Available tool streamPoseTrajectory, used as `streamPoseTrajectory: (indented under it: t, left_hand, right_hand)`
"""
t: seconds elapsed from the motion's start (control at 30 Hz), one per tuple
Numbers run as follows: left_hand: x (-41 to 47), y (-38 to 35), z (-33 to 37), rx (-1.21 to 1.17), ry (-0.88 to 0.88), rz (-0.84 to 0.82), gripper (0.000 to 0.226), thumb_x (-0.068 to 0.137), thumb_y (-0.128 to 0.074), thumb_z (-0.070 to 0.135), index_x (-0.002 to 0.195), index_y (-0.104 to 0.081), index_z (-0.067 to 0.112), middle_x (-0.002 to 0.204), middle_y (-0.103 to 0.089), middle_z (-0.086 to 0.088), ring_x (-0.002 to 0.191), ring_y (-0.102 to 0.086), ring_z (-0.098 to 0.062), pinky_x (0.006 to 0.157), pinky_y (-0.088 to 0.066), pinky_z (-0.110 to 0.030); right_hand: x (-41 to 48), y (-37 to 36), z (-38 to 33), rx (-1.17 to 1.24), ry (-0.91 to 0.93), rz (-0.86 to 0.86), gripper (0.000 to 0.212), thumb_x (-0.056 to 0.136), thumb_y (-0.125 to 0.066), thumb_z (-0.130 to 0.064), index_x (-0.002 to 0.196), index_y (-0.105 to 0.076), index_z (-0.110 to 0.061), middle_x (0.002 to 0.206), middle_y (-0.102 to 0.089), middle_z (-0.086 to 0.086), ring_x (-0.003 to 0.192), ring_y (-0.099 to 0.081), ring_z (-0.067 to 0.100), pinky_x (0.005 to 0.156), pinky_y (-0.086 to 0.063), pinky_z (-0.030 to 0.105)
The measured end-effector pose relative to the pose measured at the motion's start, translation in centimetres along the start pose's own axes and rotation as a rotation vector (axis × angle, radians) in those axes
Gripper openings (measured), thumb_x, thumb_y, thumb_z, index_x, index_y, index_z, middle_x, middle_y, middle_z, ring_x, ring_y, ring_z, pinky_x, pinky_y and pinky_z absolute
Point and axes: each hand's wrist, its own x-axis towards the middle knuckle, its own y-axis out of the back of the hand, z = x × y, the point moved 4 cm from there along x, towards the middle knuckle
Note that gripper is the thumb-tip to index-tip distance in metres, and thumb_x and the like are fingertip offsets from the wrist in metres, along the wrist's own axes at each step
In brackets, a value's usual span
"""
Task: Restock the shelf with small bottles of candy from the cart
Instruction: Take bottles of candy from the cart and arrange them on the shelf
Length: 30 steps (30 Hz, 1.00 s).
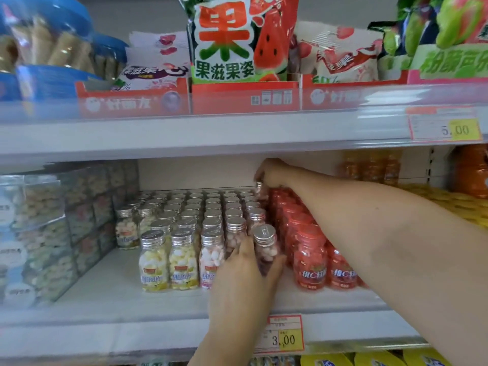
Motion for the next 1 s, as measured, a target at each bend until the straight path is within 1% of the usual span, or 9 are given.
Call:
streamPoseTrajectory:
  t: [0.1, 0.17, 0.33, 0.4, 0.5, 0.57, 0.67, 0.87, 1.0]
  left_hand:
    - [0.0, -0.2, 0.0, 0.038, 0.008, -0.028, 0.058, 0.086, -0.045, 0.063, 0.126, -0.041, 0.021, 0.093, -0.063, 0.005, 0.086, -0.06, -0.014, 0.068, -0.047, -0.024]
    - [-0.1, -0.1, 0.1, 0.051, 0.005, -0.046, 0.051, 0.086, -0.045, 0.064, 0.117, -0.045, 0.023, 0.091, -0.062, 0.005, 0.084, -0.06, -0.014, 0.068, -0.049, -0.025]
    - [-0.1, -0.2, 0.3, 0.086, 0.016, -0.061, 0.048, 0.082, -0.049, 0.067, 0.098, -0.049, 0.021, 0.086, -0.063, 0.004, 0.081, -0.06, -0.015, 0.063, -0.045, -0.027]
    - [0.0, -0.3, 0.2, 0.104, 0.017, -0.047, 0.05, 0.081, -0.049, 0.069, 0.094, -0.051, 0.02, 0.08, -0.062, 0.006, 0.077, -0.06, -0.013, 0.06, -0.046, -0.026]
    - [0.0, -0.3, 0.3, 0.133, 0.022, -0.035, 0.054, 0.081, -0.048, 0.069, 0.098, -0.051, 0.018, 0.079, -0.062, 0.005, 0.073, -0.058, -0.012, 0.056, -0.041, -0.023]
    - [-0.1, -0.3, 0.5, 0.135, 0.025, -0.029, 0.056, 0.081, -0.048, 0.068, 0.102, -0.051, 0.017, 0.082, -0.064, 0.003, 0.077, -0.061, -0.015, 0.058, -0.042, -0.024]
    - [-0.1, 0.0, 0.7, 0.146, 0.045, -0.034, 0.057, 0.082, -0.05, 0.066, 0.108, -0.052, 0.016, 0.087, -0.065, 0.002, 0.082, -0.062, -0.017, 0.06, -0.044, -0.025]
    - [-0.3, 0.4, 0.9, 0.128, 0.048, -0.043, 0.062, 0.083, -0.048, 0.066, 0.118, -0.047, 0.015, 0.078, -0.064, 0.007, 0.079, -0.064, -0.015, 0.061, -0.051, -0.029]
    - [-0.5, 0.3, 1.0, 0.138, -0.033, -0.042, 0.064, 0.088, -0.038, 0.064, 0.14, -0.03, 0.028, 0.079, -0.069, 0.009, 0.076, -0.065, -0.01, 0.06, -0.052, -0.028]
  right_hand:
    - [0.3, -1.0, 0.1, -0.095, 0.018, 0.014, 0.027, 0.081, -0.065, 0.003, 0.108, -0.068, -0.002, 0.115, -0.066, 0.012, 0.104, -0.061, 0.026, 0.072, -0.043, 0.022]
    - [0.5, -1.6, 0.5, -0.196, 0.027, 0.029, 0.023, 0.083, -0.057, 0.003, 0.103, -0.067, 0.0, 0.112, -0.066, 0.015, 0.101, -0.062, 0.029, 0.076, -0.047, 0.025]
    - [-0.9, 0.7, 0.3, -0.179, 0.021, 0.028, 0.024, 0.086, -0.063, -0.007, 0.108, -0.065, 0.002, 0.115, -0.064, 0.014, 0.106, -0.059, 0.029, 0.088, -0.047, 0.03]
    - [-3.4, 3.0, -0.5, 0.028, 0.044, -0.023, 0.022, 0.09, -0.062, -0.017, 0.105, -0.061, -0.001, 0.105, -0.064, 0.011, 0.102, -0.059, 0.027, 0.084, -0.044, 0.031]
    - [-9.4, 4.9, -2.3, 0.169, 0.199, -0.183, 0.032, 0.089, -0.059, -0.043, 0.094, -0.062, -0.012, 0.079, -0.061, -0.006, 0.074, -0.056, 0.012, 0.068, -0.043, 0.023]
    - [-13.3, 4.7, -3.2, 0.146, 0.276, -0.277, 0.038, 0.083, -0.064, -0.051, 0.099, -0.066, -0.017, 0.084, -0.066, -0.01, 0.069, -0.057, 0.005, 0.064, -0.044, 0.016]
    - [-15.9, 3.4, -3.8, 0.055, 0.298, -0.342, 0.04, 0.073, -0.075, -0.049, 0.101, -0.069, -0.021, 0.092, -0.069, -0.011, 0.078, -0.061, 0.003, 0.065, -0.045, 0.016]
    - [-15.8, 4.5, -3.4, 0.165, 0.285, -0.181, 0.032, 0.08, -0.07, -0.044, 0.092, -0.072, -0.015, 0.08, -0.07, -0.002, 0.061, -0.053, 0.004, 0.053, -0.038, 0.011]
    - [-13.3, 6.2, -0.4, 0.518, 0.041, 0.037, 0.025, 0.092, -0.053, -0.036, 0.086, -0.065, -0.015, 0.063, -0.052, -0.002, 0.052, -0.043, 0.009, 0.049, -0.034, 0.019]
